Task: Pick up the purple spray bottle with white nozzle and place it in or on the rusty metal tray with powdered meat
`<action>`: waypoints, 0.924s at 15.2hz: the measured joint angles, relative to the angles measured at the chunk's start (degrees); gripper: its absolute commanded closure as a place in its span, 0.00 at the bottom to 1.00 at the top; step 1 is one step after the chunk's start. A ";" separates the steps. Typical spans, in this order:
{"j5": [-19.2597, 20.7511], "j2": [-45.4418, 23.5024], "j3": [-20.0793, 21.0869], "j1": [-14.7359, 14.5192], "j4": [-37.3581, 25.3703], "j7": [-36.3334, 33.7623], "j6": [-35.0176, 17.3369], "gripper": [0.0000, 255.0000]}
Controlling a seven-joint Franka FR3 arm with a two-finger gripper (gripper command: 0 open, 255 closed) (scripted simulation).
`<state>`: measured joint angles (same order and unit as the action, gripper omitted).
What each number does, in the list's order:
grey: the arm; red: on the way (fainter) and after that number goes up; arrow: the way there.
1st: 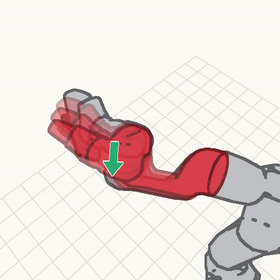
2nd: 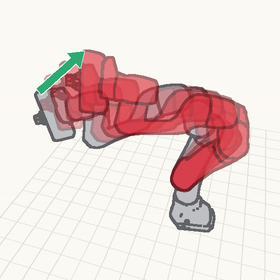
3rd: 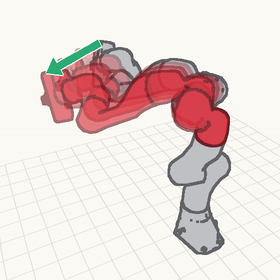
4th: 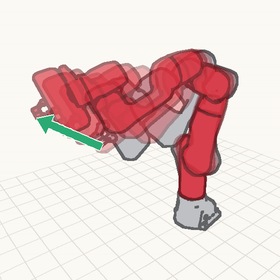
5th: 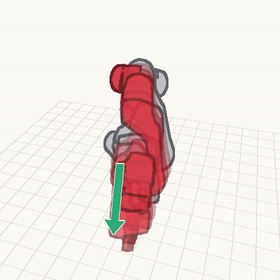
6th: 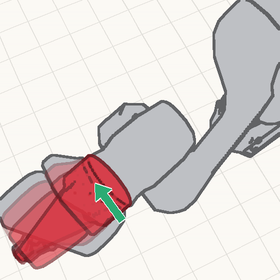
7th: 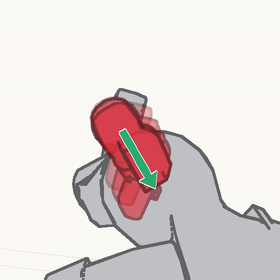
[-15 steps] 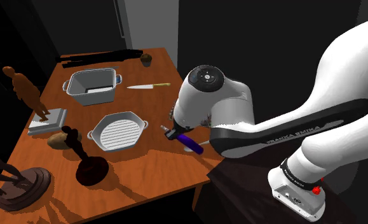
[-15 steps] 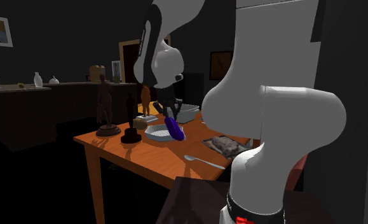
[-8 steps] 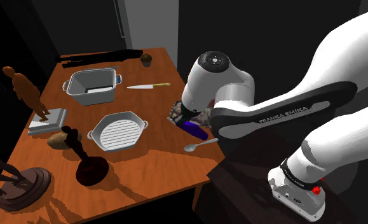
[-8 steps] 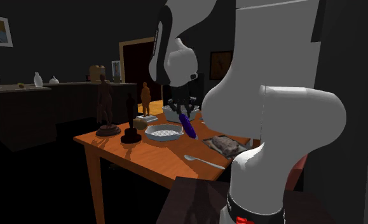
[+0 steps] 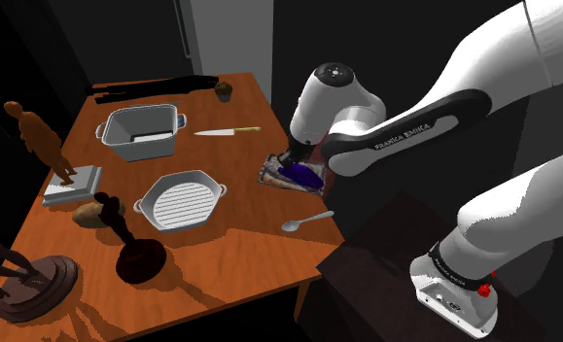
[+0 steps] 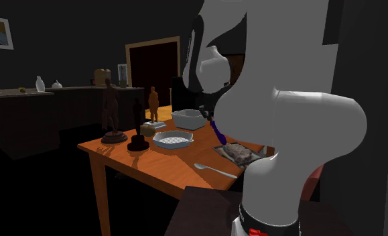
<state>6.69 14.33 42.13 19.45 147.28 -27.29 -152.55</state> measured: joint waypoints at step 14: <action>14.86 -11.77 -3.52 9.06 -2.56 -0.78 -7.39 1.00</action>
<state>21.55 2.56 38.60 28.51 144.72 -28.07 -159.93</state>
